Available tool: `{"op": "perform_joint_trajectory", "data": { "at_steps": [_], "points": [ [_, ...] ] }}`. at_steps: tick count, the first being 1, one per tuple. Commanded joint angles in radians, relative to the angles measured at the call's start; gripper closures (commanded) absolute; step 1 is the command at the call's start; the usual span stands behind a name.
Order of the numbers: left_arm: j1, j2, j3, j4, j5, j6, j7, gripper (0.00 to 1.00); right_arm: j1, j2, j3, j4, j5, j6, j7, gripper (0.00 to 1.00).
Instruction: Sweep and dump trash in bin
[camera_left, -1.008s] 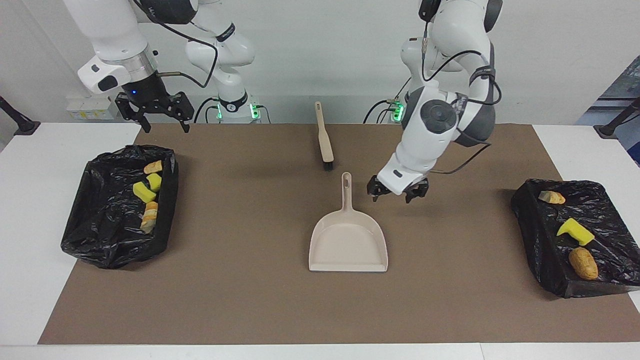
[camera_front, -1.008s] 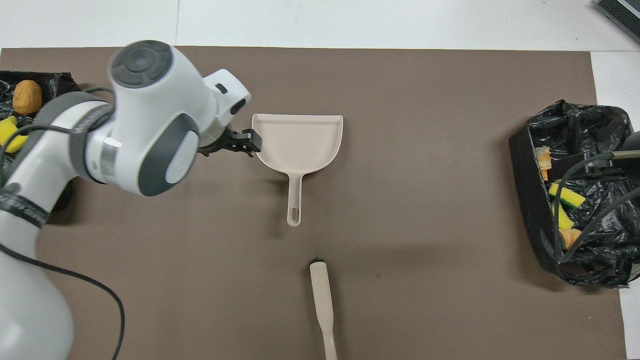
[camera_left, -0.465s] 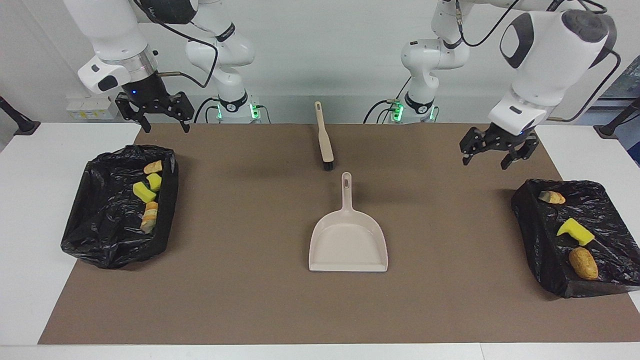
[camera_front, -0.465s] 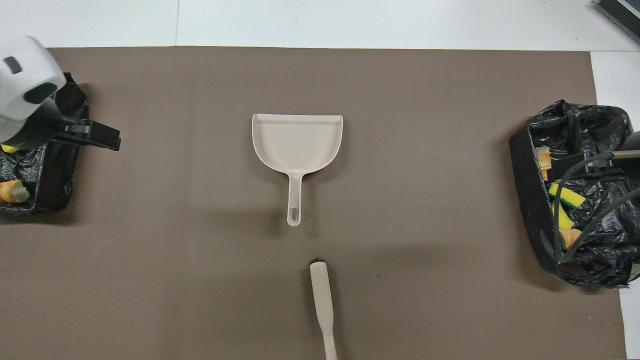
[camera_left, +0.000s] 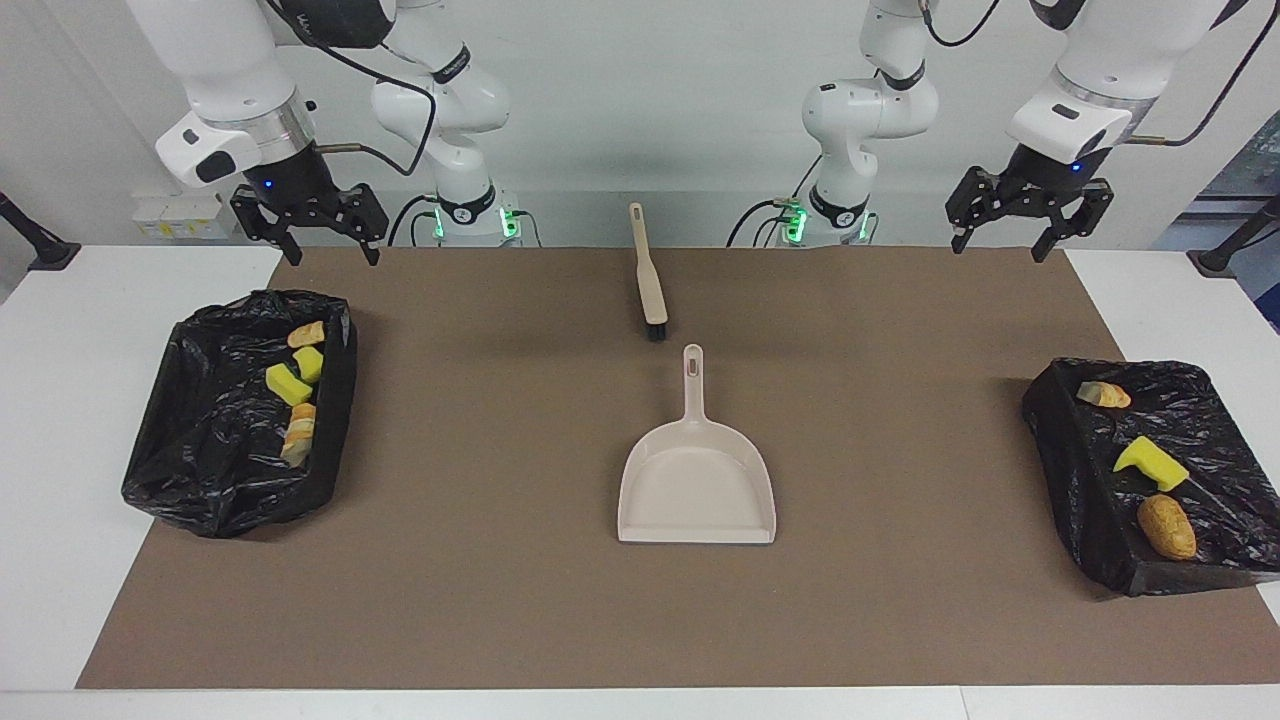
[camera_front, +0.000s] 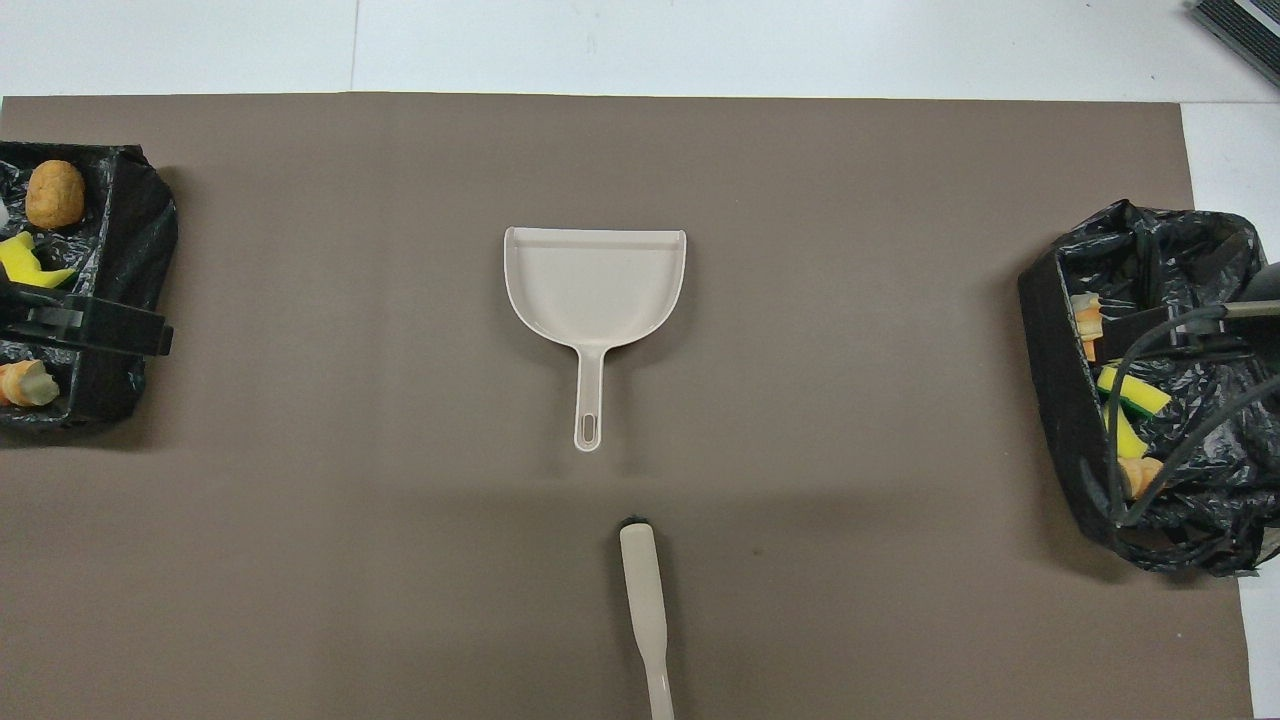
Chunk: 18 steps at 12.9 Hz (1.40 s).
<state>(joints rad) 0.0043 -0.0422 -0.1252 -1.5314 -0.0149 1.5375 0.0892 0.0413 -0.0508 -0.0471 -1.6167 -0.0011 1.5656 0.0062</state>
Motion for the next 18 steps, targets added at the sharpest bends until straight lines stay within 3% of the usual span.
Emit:
{"op": "perform_joint_trajectory", "data": {
  "at_steps": [1, 4, 7, 18],
  "points": [
    [-0.004, -0.007, 0.002, -0.018, 0.015, 0.006, 0.011, 0.0, -0.011, -0.014, 0.004, -0.009, 0.021, -0.002, 0.014, 0.0],
    [0.005, 0.002, 0.002, -0.007, 0.012, -0.011, 0.007, 0.0, -0.011, -0.014, 0.004, -0.009, 0.021, -0.002, 0.014, 0.0],
    [0.011, 0.073, 0.004, 0.123, 0.012, -0.115, 0.007, 0.0, -0.011, -0.014, 0.004, -0.009, 0.021, -0.002, 0.014, 0.0],
    [0.013, 0.044, 0.002, 0.082, 0.013, -0.105, -0.006, 0.0, -0.011, -0.014, 0.004, -0.009, 0.021, -0.002, 0.014, 0.0]
  ]
}}
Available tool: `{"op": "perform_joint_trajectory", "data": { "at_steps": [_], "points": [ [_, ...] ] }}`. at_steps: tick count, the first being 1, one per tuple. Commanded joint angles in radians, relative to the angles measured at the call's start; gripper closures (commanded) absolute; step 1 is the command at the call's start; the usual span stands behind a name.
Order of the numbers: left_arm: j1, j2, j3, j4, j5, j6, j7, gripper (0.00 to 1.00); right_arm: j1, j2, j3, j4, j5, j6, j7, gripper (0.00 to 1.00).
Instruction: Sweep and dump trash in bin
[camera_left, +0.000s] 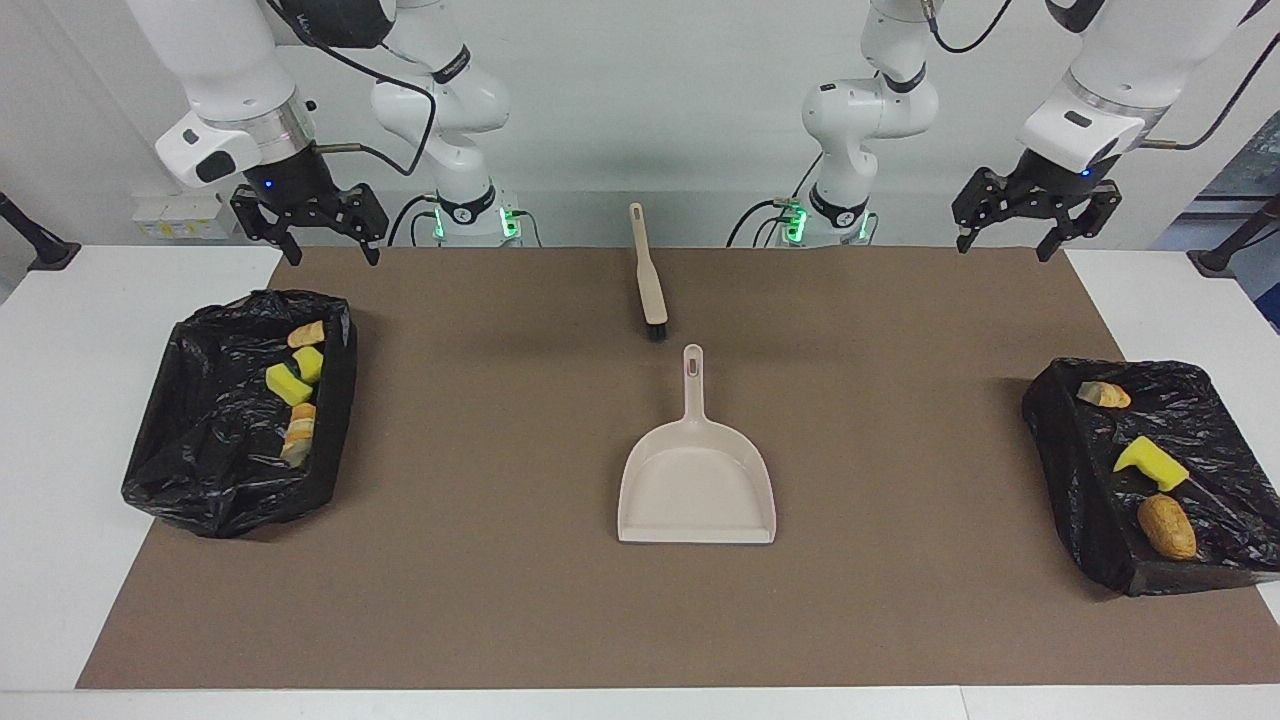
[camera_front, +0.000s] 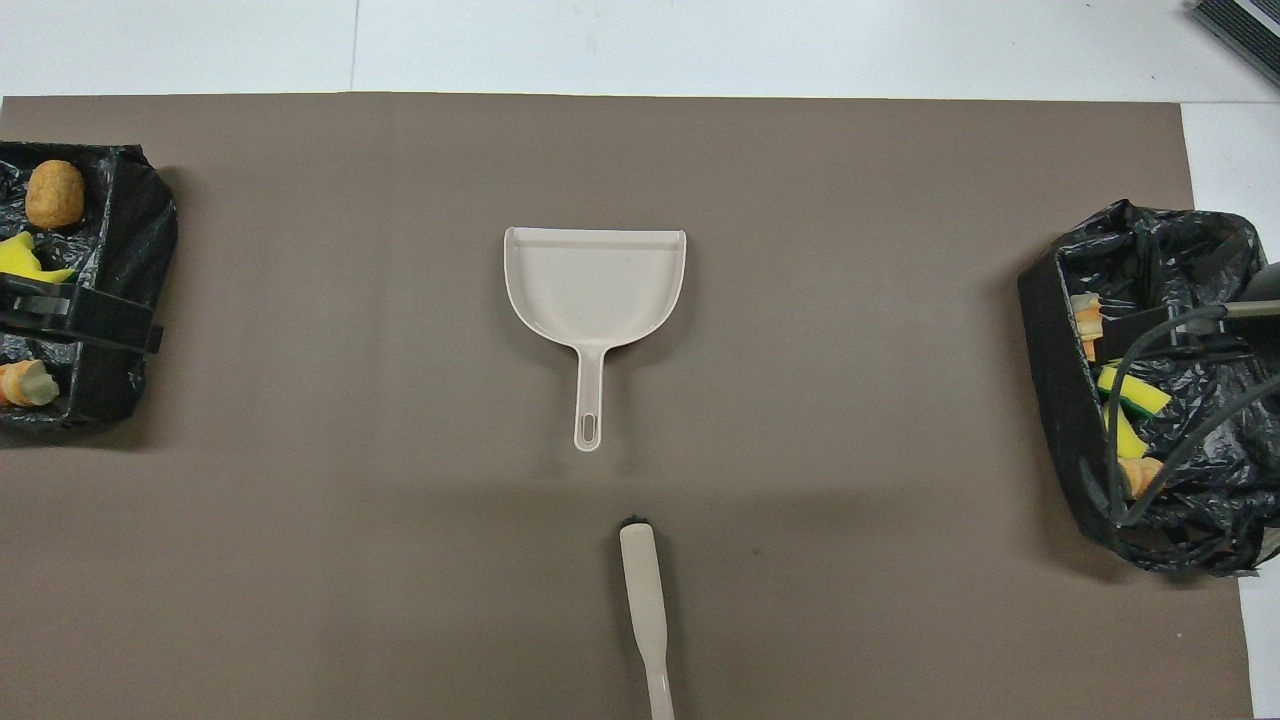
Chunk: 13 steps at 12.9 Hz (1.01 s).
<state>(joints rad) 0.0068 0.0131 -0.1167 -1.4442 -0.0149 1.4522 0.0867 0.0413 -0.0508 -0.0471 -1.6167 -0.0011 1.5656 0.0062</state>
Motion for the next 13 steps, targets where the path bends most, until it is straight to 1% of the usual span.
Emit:
{"op": "perform_joint_trajectory", "data": {
  "at_steps": [1, 7, 10, 13],
  "points": [
    [0.012, -0.013, -0.006, -0.015, 0.013, -0.019, -0.004, 0.0, -0.011, -0.014, 0.004, -0.009, 0.021, -0.002, 0.014, 0.0],
    [0.025, -0.036, -0.006, -0.05, 0.013, -0.004, -0.005, 0.0, -0.011, -0.014, 0.004, -0.009, 0.021, -0.002, 0.014, 0.0],
    [0.025, -0.059, -0.006, -0.085, 0.013, 0.017, -0.005, 0.0, -0.011, -0.014, 0.004, -0.009, 0.021, -0.002, 0.014, 0.0],
    [0.025, -0.061, -0.006, -0.093, 0.013, 0.02, -0.005, 0.0, -0.011, -0.014, 0.004, -0.009, 0.021, -0.002, 0.014, 0.0]
  ]
}}
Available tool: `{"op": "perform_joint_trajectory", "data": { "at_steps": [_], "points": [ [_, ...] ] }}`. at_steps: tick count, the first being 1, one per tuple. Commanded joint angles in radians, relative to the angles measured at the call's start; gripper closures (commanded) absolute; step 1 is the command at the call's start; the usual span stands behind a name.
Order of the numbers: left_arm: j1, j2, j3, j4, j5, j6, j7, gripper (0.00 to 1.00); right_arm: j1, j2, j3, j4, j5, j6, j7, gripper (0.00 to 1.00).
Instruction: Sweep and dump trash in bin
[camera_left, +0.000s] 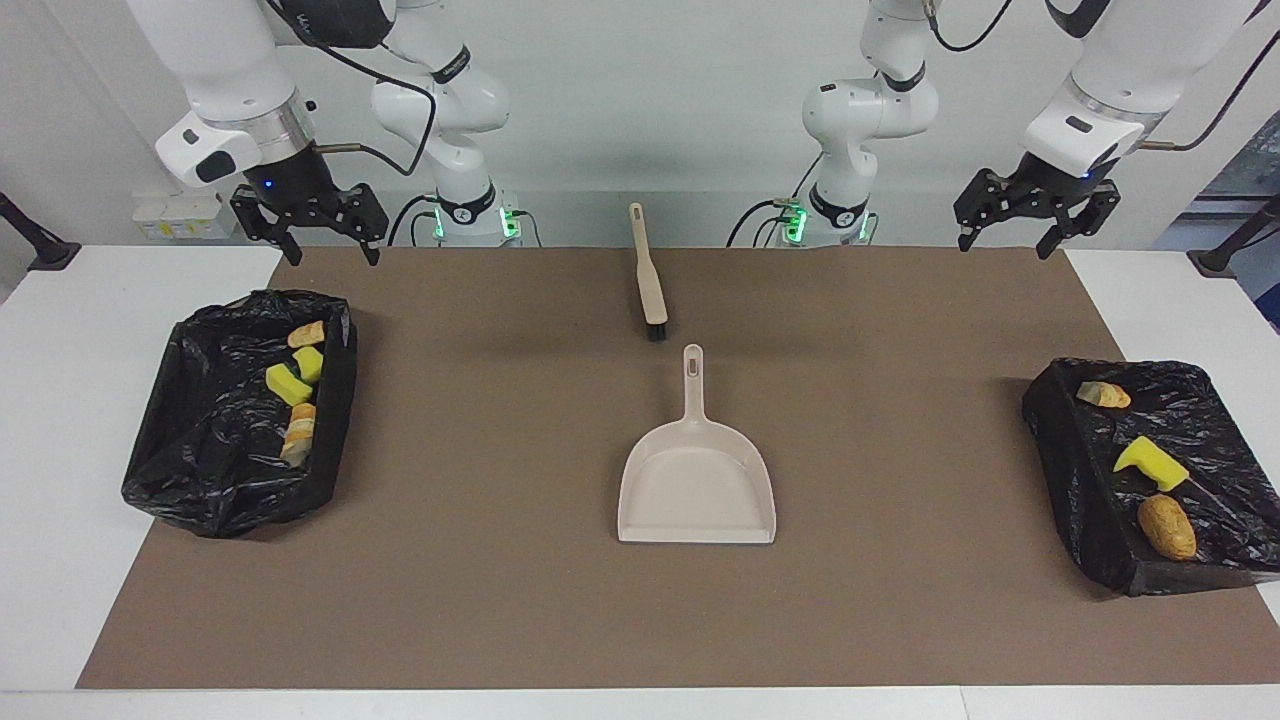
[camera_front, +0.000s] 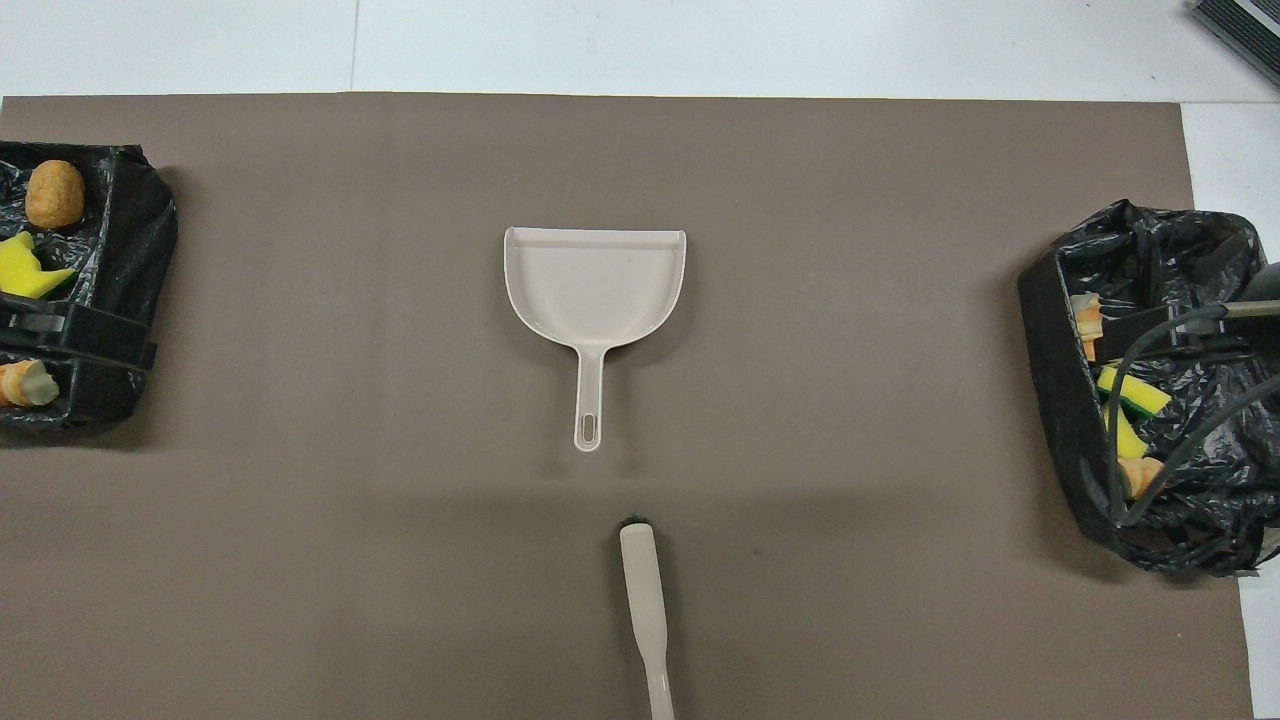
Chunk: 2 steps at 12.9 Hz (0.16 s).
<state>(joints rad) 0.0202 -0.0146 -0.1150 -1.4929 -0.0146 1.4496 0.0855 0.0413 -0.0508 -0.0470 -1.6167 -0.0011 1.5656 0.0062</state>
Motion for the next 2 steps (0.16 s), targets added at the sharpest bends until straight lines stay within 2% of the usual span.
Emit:
{"op": "perform_joint_trajectory", "data": {
  "at_steps": [1, 2],
  "points": [
    [0.012, -0.033, -0.008, -0.044, 0.013, 0.023, -0.004, 0.0, -0.011, -0.014, 0.004, -0.009, 0.021, -0.002, 0.014, 0.0],
    [0.012, -0.033, -0.008, -0.044, 0.013, 0.023, -0.004, 0.0, -0.011, -0.014, 0.004, -0.009, 0.021, -0.002, 0.014, 0.0]
  ]
}}
